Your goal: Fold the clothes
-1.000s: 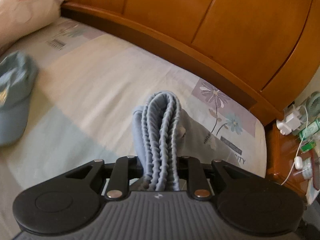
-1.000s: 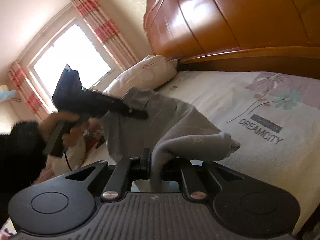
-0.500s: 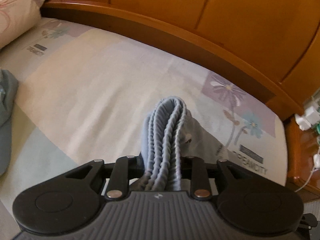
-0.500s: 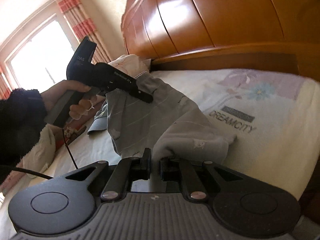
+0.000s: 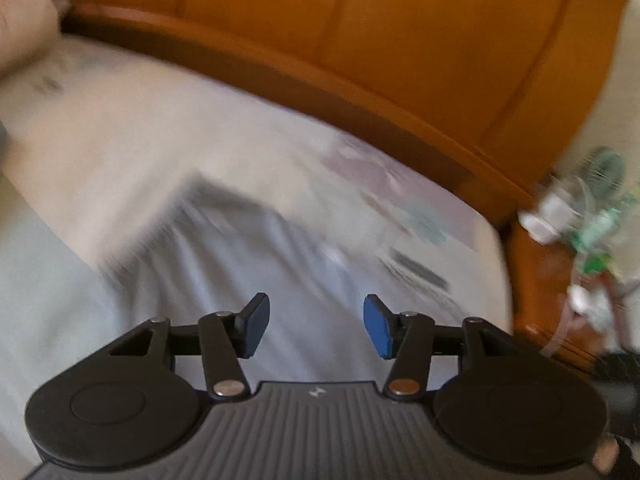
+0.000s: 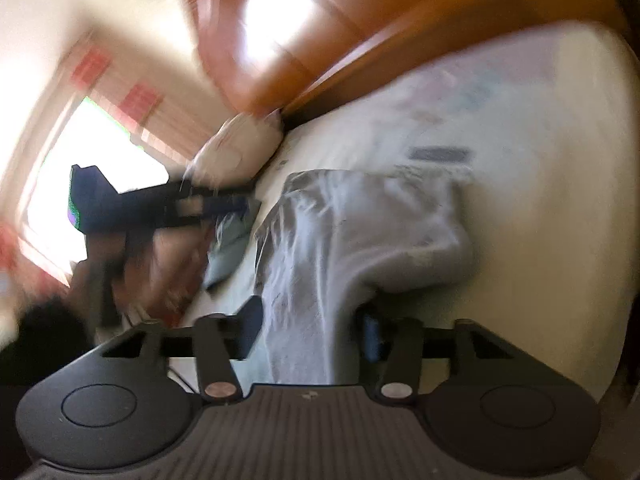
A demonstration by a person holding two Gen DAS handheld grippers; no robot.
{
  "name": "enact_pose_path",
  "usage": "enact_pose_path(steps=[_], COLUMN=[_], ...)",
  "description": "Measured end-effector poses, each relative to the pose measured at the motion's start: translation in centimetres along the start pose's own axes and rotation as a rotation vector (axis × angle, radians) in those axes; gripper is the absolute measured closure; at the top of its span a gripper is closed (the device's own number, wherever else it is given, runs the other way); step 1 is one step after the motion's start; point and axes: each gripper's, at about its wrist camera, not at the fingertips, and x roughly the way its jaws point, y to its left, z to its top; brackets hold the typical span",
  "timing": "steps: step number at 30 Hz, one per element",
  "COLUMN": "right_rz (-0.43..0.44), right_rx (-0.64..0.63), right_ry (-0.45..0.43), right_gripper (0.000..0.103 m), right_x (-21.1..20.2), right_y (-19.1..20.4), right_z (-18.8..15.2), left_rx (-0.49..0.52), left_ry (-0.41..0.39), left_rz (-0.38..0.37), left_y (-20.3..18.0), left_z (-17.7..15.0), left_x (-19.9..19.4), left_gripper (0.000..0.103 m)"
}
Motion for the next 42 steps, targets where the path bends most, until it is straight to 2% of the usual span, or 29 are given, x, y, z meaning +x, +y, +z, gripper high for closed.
enact_pose_path(steps=[2, 3, 5, 7, 9, 10, 11, 12, 13, 15, 18, 20, 22, 24, 26, 29, 32, 35, 39, 41, 42], right_rz=[0.017, 0.019, 0.034, 0.042, 0.002, -0.032, -0.094, -0.148, -0.195, -0.217, -0.287, -0.359, -0.383, -0.410, -0.417, -0.356, -0.336, -0.385, -0.259, -0.251, -0.257], right_rx=[0.137, 0.198, 0.295, 0.363, 0.381, 0.370, 0.333, 0.286, 0.238, 0.162, -0.039, -0.092, -0.104, -0.129, -0.223, -0.400, -0.494, -0.494, -0.416, -0.395, -0.371], right_ry=[-0.012, -0.016, -0.043, -0.098, -0.154, -0.179, -0.196, -0.199, -0.198, -0.214, -0.254, -0.241, -0.245, -0.266, -0.313, -0.258, -0.161, -0.049, 0.041, 0.007, -0.026], right_gripper=[0.032, 0.032, 0.032, 0.033, 0.035, 0.040, 0.060, 0.084, 0.086, 0.086, 0.086, 0.085, 0.085, 0.080, 0.080, 0.079, 0.079, 0.079, 0.079, 0.078, 0.074], right_x=[-0.4, -0.5, -0.4, -0.3, -0.1, 0.1, 0.4, 0.8, 1.1, 0.9, -0.3, -0.8, -1.4, -2.2, -2.6, -0.9, 3.1, 5.4, 2.6, 1.3, 0.7], right_y=[-2.0, -2.8, -4.1, -4.8, -4.7, -4.5, -4.1, -3.8, -3.5, -2.8, -0.7, -0.8, -0.9, -0.2, 1.2, 3.8, 4.2, 2.2, 1.9, 2.0, 1.8], right_z=[0.5, 0.7, 1.2, 1.6, 2.0, 2.2, 2.5, 2.8, 3.0, 3.0, 2.1, 1.7, 1.7, 2.0, 2.6, 3.4, 3.3, 2.7, 2.4, 3.4, 4.1], left_rx=[-0.056, -0.080, -0.098, -0.157, -0.190, -0.198, -0.193, -0.187, -0.181, -0.142, -0.078, -0.065, -0.057, -0.029, 0.013, -0.026, -0.067, -0.100, -0.123, -0.122, -0.119], left_ry=[0.030, 0.039, -0.003, -0.008, -0.008, -0.007, -0.006, -0.004, -0.003, 0.004, 0.024, 0.037, 0.049, 0.034, -0.014, -0.046, -0.053, -0.041, -0.028, -0.024, -0.025], left_rz=[-0.047, -0.062, -0.090, -0.133, -0.157, -0.165, -0.162, -0.160, -0.157, -0.141, -0.108, -0.103, -0.089, -0.066, -0.056, -0.072, -0.050, -0.024, -0.015, -0.012, -0.014], left_y=[0.2, 0.5, 1.4, 2.5, 3.1, 3.2, 3.1, 3.0, 2.8, 2.1, 1.6, 1.7, 1.6, 1.0, 0.3, 0.6, 1.3, 2.8, 4.0, 3.9, 3.8], left_z=[-2.2, -3.0, -3.9, -4.1, -4.2, -4.4, -4.4, -4.5, -4.5, -4.8, -5.5, -5.7, -5.6, -5.3, -4.7, -4.0, -3.7, -4.7, -5.4, -5.3, -5.3], left_x=[1.3, 1.9, 1.8, 1.6, 1.5, 1.5, 1.4, 1.2, 1.1, 0.8, 0.4, 0.2, -0.2, -1.0, -1.6, -1.1, 0.1, 0.2, 0.2, 0.3, 0.4], left_gripper=[0.051, 0.051, 0.050, 0.049, 0.049, 0.049, 0.049, 0.049, 0.049, 0.048, 0.044, 0.044, 0.044, 0.045, 0.044, 0.043, 0.043, 0.042, 0.041, 0.038, 0.034])
